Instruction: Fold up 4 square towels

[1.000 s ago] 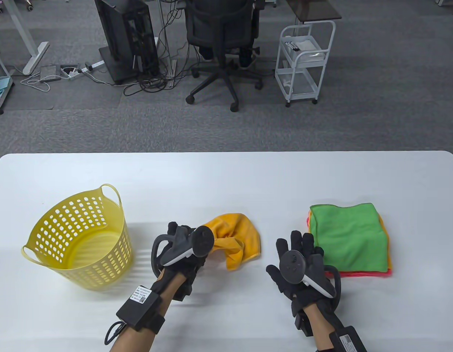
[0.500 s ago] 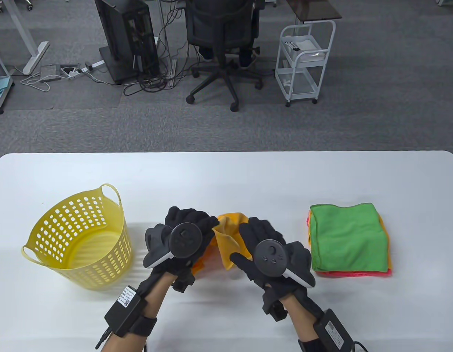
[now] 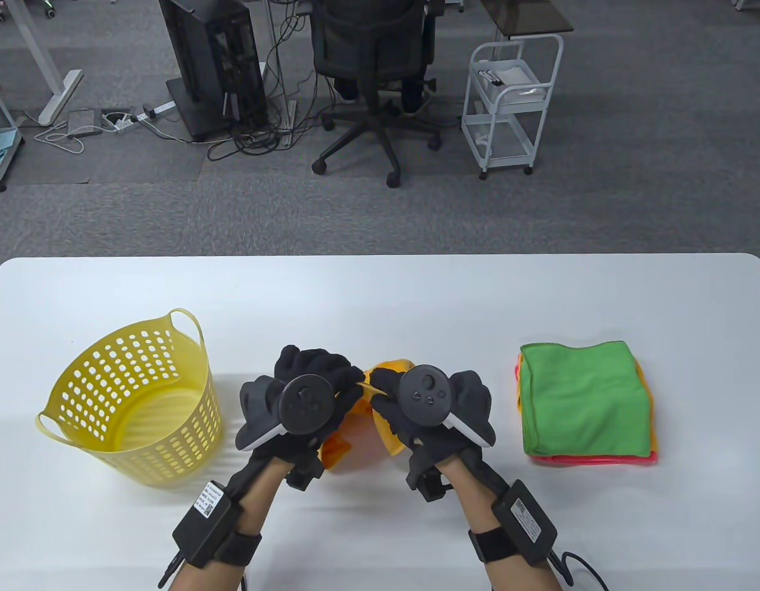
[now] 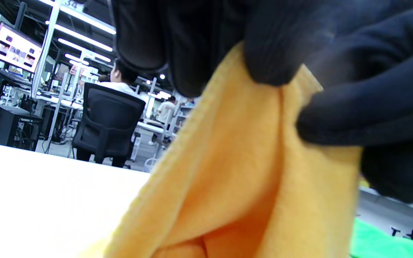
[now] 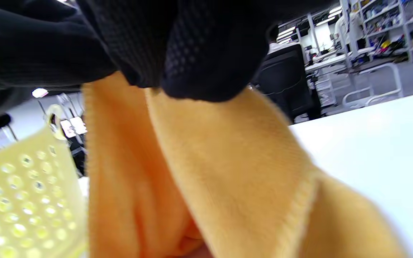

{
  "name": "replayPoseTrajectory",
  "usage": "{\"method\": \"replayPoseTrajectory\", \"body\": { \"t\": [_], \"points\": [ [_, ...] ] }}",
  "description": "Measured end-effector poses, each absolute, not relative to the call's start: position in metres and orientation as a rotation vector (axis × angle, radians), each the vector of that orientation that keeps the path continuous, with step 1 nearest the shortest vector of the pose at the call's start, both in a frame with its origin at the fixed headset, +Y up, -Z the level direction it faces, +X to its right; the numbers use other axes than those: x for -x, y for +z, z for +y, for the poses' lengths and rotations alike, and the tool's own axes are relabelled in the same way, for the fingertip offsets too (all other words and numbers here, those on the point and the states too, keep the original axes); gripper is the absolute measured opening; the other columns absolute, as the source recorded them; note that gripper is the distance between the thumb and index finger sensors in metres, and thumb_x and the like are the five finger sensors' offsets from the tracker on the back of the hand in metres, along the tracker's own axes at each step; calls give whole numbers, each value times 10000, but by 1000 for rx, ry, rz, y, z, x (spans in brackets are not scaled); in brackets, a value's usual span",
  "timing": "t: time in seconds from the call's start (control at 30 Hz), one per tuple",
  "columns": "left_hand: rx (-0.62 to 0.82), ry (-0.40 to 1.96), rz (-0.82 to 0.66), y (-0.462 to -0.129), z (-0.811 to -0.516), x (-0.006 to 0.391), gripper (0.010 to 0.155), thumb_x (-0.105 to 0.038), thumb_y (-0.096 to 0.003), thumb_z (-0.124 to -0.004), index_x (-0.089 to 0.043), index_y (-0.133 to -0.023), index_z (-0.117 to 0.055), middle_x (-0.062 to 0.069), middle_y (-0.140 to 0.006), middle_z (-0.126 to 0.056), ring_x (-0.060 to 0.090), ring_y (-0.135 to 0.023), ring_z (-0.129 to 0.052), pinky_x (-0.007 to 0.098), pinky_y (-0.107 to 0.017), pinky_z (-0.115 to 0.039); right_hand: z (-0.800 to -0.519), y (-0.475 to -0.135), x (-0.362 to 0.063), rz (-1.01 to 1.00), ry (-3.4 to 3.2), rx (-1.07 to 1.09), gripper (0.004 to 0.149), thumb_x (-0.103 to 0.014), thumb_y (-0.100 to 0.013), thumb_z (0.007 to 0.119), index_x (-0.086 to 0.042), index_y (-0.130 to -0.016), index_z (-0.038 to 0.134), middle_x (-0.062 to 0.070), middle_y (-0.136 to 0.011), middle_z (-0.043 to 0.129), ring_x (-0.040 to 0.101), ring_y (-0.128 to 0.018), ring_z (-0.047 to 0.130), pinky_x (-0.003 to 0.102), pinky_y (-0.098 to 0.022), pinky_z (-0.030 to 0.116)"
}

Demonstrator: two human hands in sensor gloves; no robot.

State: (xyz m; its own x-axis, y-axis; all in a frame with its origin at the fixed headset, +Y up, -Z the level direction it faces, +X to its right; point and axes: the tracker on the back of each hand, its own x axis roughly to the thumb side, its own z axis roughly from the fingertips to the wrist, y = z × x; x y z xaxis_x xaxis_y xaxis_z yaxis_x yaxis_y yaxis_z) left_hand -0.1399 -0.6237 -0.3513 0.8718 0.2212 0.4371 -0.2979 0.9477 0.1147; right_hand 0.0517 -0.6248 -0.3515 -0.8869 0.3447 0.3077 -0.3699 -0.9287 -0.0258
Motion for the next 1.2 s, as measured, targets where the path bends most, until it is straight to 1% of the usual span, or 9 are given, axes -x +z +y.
{"method": "replayPoseTrajectory", "body": {
  "t": [0.17, 0.3, 0.47, 0.53, 0.6, 0.7, 0.8, 0.97, 1.2],
  "points": [
    [-211, 239, -421, -351, -625, 137, 380, -412, -558, -830, -241, -885, -919, 84, -1009, -882, 432, -975, -768, 684, -774, -430, -625, -353, -62, -27, 2837, -399, 433, -410, -512, 959, -130, -839, 910, 69, -644, 1048, 138, -311, 1033, 253, -205, 836],
    [-218, 277, -398, -353, -625, 143, 377, -411, -556, -834, -251, -887, -917, 88, -1002, -885, 441, -970, -768, 689, -769, -428, -627, -352, -71, -160, 2839, -360, 419, -401, -502, 964, -130, -820, 928, 54, -598, 1055, 122, -277, 1031, 252, -188, 839],
    [-230, 279, -385, -353, -624, 146, 379, -410, -556, -834, -246, -888, -916, 81, -996, -884, 439, -975, -763, 689, -772, -425, -617, -351, -76, -158, 2861, -300, 403, -329, -526, 962, -154, -883, 891, 114, -800, 1009, 159, -369, 1046, 272, -238, 845],
    [-223, 305, -382, -355, -625, 148, 378, -416, -554, -838, -255, -887, -918, 79, -992, -888, 444, -974, -762, 690, -771, -424, -612, -350, -79, -126, 2837, -315, 408, -324, -532, 955, -99, -866, 888, 211, -938, 922, 179, -412, 1063, 274, -243, 849],
    [-225, 311, -375, -356, -626, 150, 374, -421, -551, -840, -267, -883, -918, 78, -985, -893, 446, -973, -763, 691, -769, -424, -608, -348, -80, -141, 2829, -319, 420, -325, -551, 930, -45, -855, 856, 252, -972, 878, 173, -396, 1074, 265, -224, 853],
    [-223, 300, -367, -358, -629, 150, 381, -420, -554, -831, -250, -884, -914, 70, -974, -896, 443, -970, -766, 689, -769, -427, -596, -340, -78, -225, 2832, -349, 431, -339, -562, 901, -58, -880, 831, 224, -840, 981, 144, -313, 1080, 252, -178, 857],
    [-202, 332, -363, -362, -634, 152, 385, -423, -554, -826, -243, -885, -905, 70, -966, -898, 444, -967, -767, 689, -769, -427, -584, -329, -74, -388, 2829, -388, 429, -334, -551, 918, -98, -901, 841, 100, -655, 1066, 135, -275, 1066, 252, -170, 851],
    [-188, 334, -346, -366, -637, 155, 390, -428, -554, -823, -243, -889, -898, 68, -960, -901, 441, -966, -770, 688, -769, -429, -571, -317, -70, -575, 2842, -414, 420, -341, -533, 942, -130, -888, 867, 75, -631, 1067, 134, -283, 1052, 252, -183, 841],
    [-148, 330, -284, -377, -648, 168, 400, -417, -561, -812, -233, -907, -892, 66, -945, -917, 439, -956, -784, 688, -768, -433, -558, -312, -83, -626, 2789, -394, 417, -341, -530, 946, -132, -883, 873, 75, -638, 1066, 138, -296, 1053, 256, -192, 842]
  ]
}}
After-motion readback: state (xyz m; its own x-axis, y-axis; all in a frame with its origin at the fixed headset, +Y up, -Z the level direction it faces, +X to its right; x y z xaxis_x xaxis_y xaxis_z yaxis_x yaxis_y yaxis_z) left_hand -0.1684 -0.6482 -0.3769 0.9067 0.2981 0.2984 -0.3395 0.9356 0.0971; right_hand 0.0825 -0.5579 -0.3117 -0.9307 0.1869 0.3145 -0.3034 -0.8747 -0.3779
